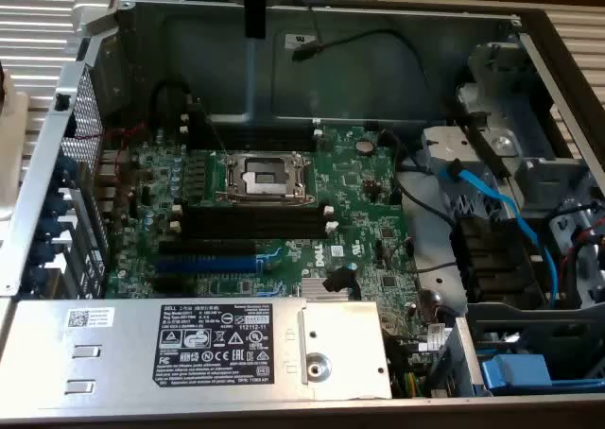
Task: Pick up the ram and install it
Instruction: 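Reach for the ram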
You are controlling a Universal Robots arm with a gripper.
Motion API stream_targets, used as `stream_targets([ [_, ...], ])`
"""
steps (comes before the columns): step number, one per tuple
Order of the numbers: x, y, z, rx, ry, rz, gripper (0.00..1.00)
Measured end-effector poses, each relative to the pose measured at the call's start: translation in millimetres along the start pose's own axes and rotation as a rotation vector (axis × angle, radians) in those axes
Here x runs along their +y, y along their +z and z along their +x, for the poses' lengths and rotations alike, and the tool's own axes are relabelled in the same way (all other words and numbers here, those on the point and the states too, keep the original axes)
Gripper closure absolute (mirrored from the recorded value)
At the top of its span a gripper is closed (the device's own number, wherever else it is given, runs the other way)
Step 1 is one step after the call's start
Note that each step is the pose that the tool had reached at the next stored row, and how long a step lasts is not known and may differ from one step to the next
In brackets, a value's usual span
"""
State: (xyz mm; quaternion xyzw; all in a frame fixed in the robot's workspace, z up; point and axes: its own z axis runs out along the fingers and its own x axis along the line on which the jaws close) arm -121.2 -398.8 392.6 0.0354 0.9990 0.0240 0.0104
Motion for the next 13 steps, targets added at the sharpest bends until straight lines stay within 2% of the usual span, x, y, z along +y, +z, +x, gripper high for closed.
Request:
stream_targets([
  [13, 0.0, 0.0, 0.0, 0.0, 0.0, 0.0, 0.9],
])
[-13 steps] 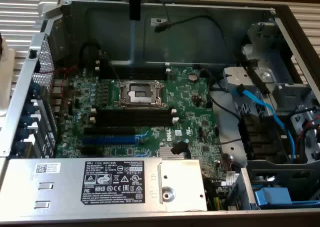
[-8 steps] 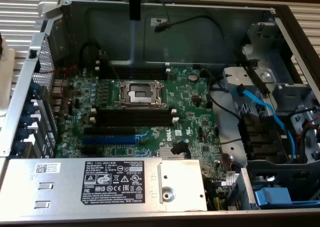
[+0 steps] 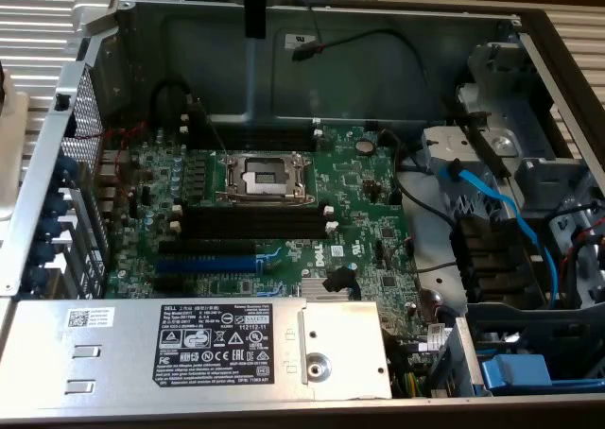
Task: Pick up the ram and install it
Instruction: 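Reach for the ram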
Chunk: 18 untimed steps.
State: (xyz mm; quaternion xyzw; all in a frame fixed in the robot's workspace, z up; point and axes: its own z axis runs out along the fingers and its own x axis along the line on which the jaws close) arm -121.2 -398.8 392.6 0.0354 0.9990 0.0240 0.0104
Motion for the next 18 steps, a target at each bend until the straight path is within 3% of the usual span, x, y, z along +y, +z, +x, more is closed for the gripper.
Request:
stream_targets([
  [2, 0.6, -1.0, 0.0, 0.004, 0.0, 0.0031, 0.9],
  [5, 3.2, -2.4, 3.1, 0.0119, 0.0, 0.0212, 0.9],
  [7, 3.5, -2.8, 8.9, 0.0137, 0.0, 0.0292, 0.9],
  [8, 3.9, -3.2, 15.7, 0.0131, 0.0, 0.0396, 0.9],
  [10, 3.9, -4.0, 21.8, 0.0119, 0.0, 0.0491, 0.9],
  [12, 3.7, -5.2, 26.4, 0.0048, 0.0, 0.056, 0.9],
  [13, 3.6, -5.6, 28.2, -0.0025, -0.001, 0.0598, 0.9],
  [14, 3.6, -5.6, 29.7, -0.0141, -0.001, 0.0627, 0.9],
  [16, 3.6, -5.7, 32.0, -0.0503, -0.002, 0.068, 0.9],
  [18, 3.7, -6.0, 34.4, -0.0849, -0.002, 0.0693, 0.9],
])
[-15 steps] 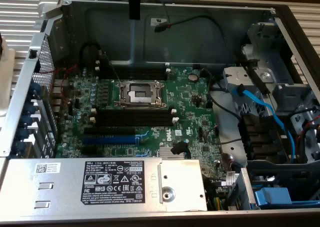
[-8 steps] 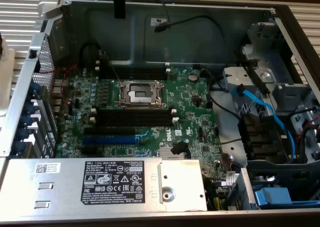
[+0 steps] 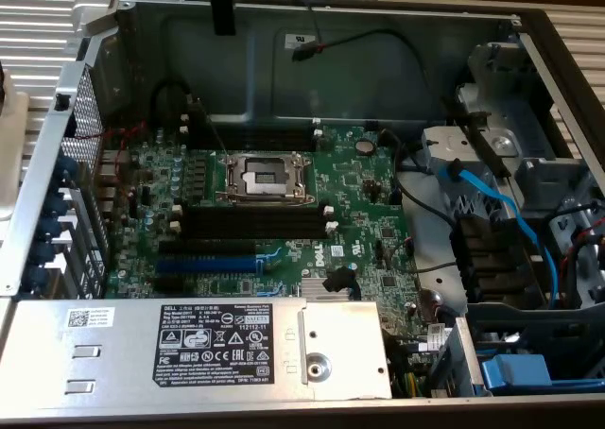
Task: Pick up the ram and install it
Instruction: 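Reach for the ram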
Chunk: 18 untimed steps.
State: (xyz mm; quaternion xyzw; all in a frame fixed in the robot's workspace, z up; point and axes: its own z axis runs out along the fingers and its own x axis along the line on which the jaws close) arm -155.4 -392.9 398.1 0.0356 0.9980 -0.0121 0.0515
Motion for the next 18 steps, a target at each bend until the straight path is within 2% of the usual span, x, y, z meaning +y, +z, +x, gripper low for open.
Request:
stream_targets([
  [1, -0.2, -2.0, 1.9, -0.0055, 0.0, -0.0003, 0.9],
  [2, -0.5, -5.2, 4.3, -0.0074, 0.0, -0.0004, 0.9],
  [7, -1.3, -17.4, 17.8, -0.0113, 0.0, -0.0007, 0.9],
  [14, -2.4, -24.0, 40.1, -0.0226, 0.001, -0.0015, 0.9],
  [18, -3.5, -26.5, 54.3, -0.0325, 0.001, -0.0022, 0.9],
])
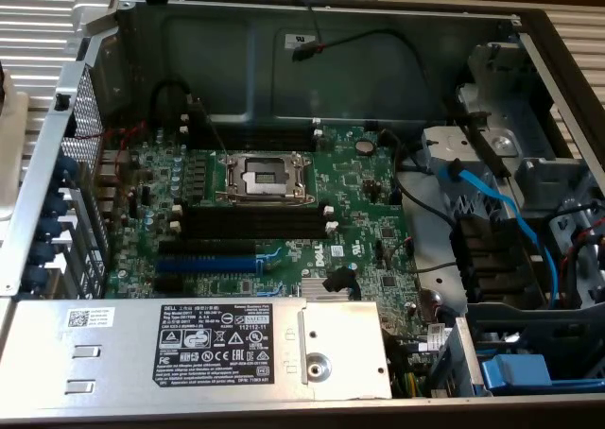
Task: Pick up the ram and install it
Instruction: 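Reach for the ram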
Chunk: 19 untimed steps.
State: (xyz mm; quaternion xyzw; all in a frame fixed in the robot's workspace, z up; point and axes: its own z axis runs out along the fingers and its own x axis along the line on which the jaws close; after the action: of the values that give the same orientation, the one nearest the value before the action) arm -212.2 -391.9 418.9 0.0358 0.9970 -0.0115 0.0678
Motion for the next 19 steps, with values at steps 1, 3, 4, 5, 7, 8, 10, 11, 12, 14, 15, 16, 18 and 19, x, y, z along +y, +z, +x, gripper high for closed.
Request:
stream_targets([
  [1, -0.2, -0.6, 3.5, -0.0019, 0.0, -0.0001, 0.9],
  [3, -0.5, -1.8, 10.1, -0.0063, 0.0, -0.0005, 0.9],
  [4, -0.6, -2.4, 13.5, -0.0086, 0.0, -0.0006, 0.9],
  [5, -0.8, -3.1, 17.1, -0.0106, 0.0, -0.0007, 0.9],
  [7, -1.4, -4.3, 25.0, -0.015, 0.001, -0.001, 0.9],
  [8, -1.7, -4.9, 29.1, -0.017, 0.0, -0.0012, 0.9],
  [10, -2.3, -6.3, 37.1, -0.0197, 0.001, -0.0014, 0.9],
  [11, -2.6, -7.1, 40.9, -0.0206, 0.001, -0.0016, 0.9],
  [12, -2.9, -7.9, 44.7, -0.0212, 0.001, -0.0017, 0.9],
  [14, -3.5, -9.4, 52.3, -0.0235, 0.001, -0.0021, 0.9],
  [15, -3.8, -10.1, 56.1, -0.0247, 0.001, -0.0022, 0.9],
  [16, -4.0, -10.8, 59.9, -0.026, 0.001, -0.0023, 0.9],
  [18, -4.6, -12.1, 67.2, -0.0284, 0.001, -0.0025, 0.9],
  [19, -4.8, -12.7, 70.5, -0.03, 0.001, -0.0026, 0.9],
])
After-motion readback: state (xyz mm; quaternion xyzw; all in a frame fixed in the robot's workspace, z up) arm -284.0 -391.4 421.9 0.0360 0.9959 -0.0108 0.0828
